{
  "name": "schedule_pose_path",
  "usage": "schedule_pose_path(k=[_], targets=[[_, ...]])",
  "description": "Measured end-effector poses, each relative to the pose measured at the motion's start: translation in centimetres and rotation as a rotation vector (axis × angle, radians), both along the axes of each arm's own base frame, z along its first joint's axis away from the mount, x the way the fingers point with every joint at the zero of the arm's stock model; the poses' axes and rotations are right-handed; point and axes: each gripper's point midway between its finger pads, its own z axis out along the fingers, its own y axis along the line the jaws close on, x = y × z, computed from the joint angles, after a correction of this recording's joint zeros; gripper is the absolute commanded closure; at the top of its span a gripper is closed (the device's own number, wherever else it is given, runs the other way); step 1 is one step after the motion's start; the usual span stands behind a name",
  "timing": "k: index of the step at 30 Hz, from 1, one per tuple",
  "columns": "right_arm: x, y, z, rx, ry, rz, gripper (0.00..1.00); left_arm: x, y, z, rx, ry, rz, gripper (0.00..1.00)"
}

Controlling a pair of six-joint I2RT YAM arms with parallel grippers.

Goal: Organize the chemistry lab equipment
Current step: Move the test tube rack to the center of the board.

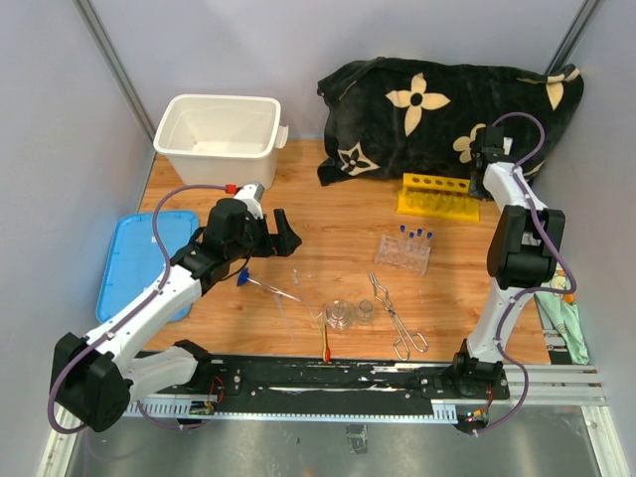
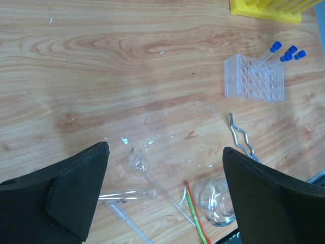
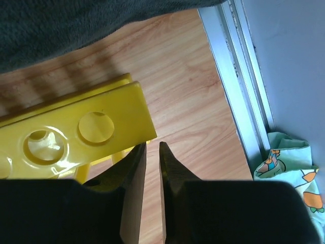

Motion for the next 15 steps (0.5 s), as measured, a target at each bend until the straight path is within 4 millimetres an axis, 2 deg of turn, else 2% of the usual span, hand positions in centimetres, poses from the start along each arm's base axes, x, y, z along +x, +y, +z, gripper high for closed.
schedule_pose_path(k=[4,7,10,12,15], targets=[[-0.4,0.3,0.7,0.009,-0.011,0.015,0.7,0.0,0.0,0.1,-0.001,-0.001,0.0,0.01],[-2.4,1.1,2.5,0.026,-0.034,0.035,0.7,0.1,-0.1,0.4,-0.005,-0.007,0.0,0.01],[-4.9,2.6,6.4,0.034,-0.102,0.068,0.71,0.1,-0.1,0.5,-0.006,-0.009,-0.001,0.01],[-6.5,4.5,9.5,0.039,-0.171,0.114,0.72,0.1,-0.1,0.6,-0.007,-0.01,-0.001,0.01],[-9.4,8.6,13.3,0.063,-0.265,0.224,0.75,0.1,-0.1,0.7,-0.011,-0.011,-0.001,0.02]])
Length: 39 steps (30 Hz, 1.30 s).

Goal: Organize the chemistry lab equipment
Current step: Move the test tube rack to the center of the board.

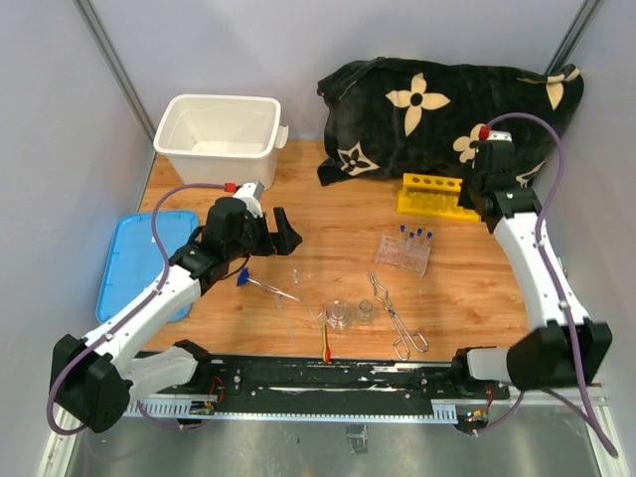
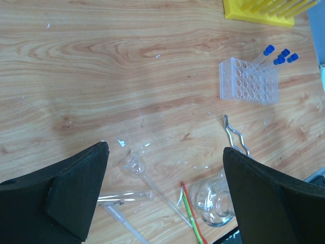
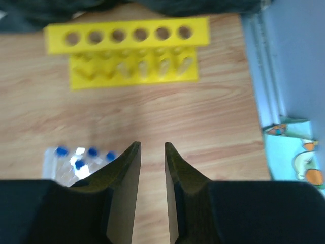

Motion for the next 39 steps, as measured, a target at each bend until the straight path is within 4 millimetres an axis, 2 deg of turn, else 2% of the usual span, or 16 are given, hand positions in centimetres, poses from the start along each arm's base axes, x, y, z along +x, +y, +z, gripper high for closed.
schedule_pose_path(k=[2,3,9,11,13,17,18,21,27,30,33,36,39], targets=[[-2.0,2.5,0.5,0.033,-0.022,0.069,0.77,0.0,-0.2,-0.1,-0.006,0.007,-0.004,0.05],[-3.3,3.4,0.1,0.053,-0.018,0.095,0.78,0.1,-0.4,-0.1,-0.009,0.012,-0.008,0.07],[-11.1,4.7,-6.7,0.169,0.089,0.103,0.86,2.3,-2.9,-0.9,-0.045,0.059,-0.049,0.22],[-12.6,5.6,-8.1,0.221,0.107,0.127,0.86,2.9,-3.4,-1.0,-0.045,0.07,-0.054,0.22],[-13.1,6.8,-8.8,0.254,0.13,0.169,0.85,3.3,-3.6,-0.8,-0.045,0.068,-0.054,0.2],[-12.7,9.7,-8.8,0.262,0.152,0.275,0.84,3.7,-3.4,0.7,-0.051,0.026,-0.041,0.15],[-12.6,11.2,-9.4,0.258,0.186,0.328,0.84,3.7,-3.3,1.1,-0.053,0.017,-0.037,0.14],[-11.6,13.7,-10.0,0.252,0.228,0.398,0.84,3.7,-3.0,1.9,-0.056,-0.003,-0.027,0.13],[-7.0,19.1,-11.6,0.231,0.284,0.493,0.84,3.5,-2.5,1.8,-0.038,0.002,-0.011,0.08],[-5.1,20.8,-13.4,0.227,0.315,0.511,0.84,3.2,-2.1,1.7,-0.021,0.007,-0.004,0.08],[-3.9,21.8,-15.4,0.216,0.353,0.514,0.84,3.0,-1.7,2.0,-0.012,0.0,0.003,0.07],[-3.5,21.9,-17.1,0.204,0.39,0.512,0.84,2.9,-1.5,2.2,-0.003,-0.007,0.008,0.07],[-3.4,22.1,-17.7,0.2,0.403,0.518,0.84,2.8,-1.3,2.1,0.011,-0.006,0.006,0.07]])
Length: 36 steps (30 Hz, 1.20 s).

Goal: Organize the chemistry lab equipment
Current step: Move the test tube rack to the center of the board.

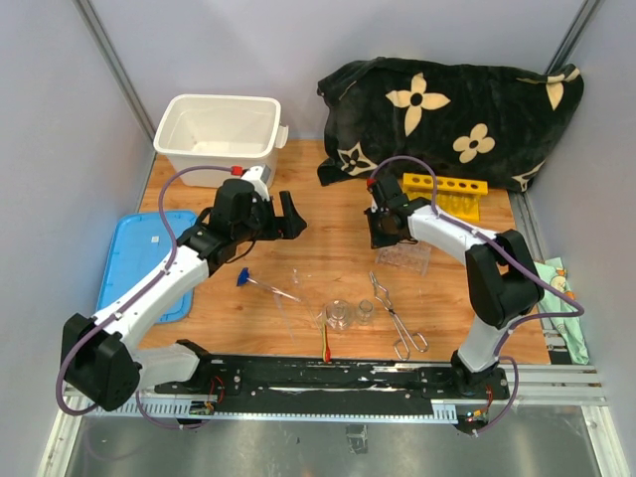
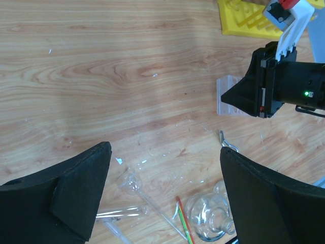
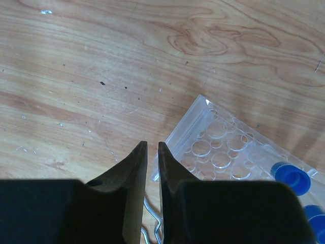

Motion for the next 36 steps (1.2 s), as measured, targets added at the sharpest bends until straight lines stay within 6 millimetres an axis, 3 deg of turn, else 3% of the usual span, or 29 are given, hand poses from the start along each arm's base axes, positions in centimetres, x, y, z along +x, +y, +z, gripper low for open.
schedule_pose_path(k=[12,18,24,36], targets=[[0.2,-0.6,-0.2,-0.03,-0.01,-0.011,0.85,-0.3,0.5,0.0,0.016,0.002,0.009,0.07],[-0.9,-2.0,-1.6,-0.083,0.018,-0.028,0.85,-0.3,0.5,0.0,0.018,0.001,0.01,0.07],[-2.2,-4.7,-3.1,-0.135,0.06,-0.073,0.85,-0.3,0.6,0.2,0.02,-0.008,0.009,0.07],[-0.9,-11.3,-2.0,-0.154,0.035,-0.239,0.86,-0.3,0.6,0.2,0.026,-0.012,0.005,0.07]])
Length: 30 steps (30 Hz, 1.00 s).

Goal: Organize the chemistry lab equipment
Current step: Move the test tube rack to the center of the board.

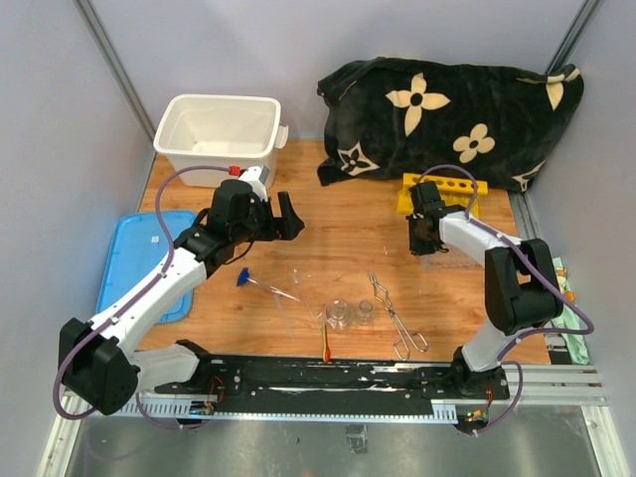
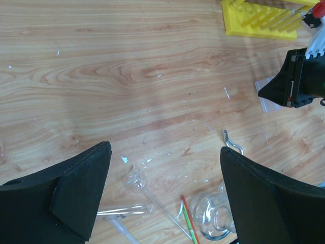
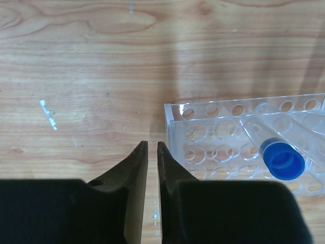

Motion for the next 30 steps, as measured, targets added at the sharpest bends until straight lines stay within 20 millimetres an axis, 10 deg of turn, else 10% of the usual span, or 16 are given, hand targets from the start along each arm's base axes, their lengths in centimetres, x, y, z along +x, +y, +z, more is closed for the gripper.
schedule_pose_path(k=[17,30], targets=[[0.4,-3.0,-0.3,0.037,-0.041,-0.061,0.81,0.1,0.4,-0.2,0.023,-0.006,0.012,0.01],[-1.6,-3.1,7.9,0.107,-0.309,-0.068,0.78,-0.8,0.9,-2.6,0.047,0.035,0.009,0.01]])
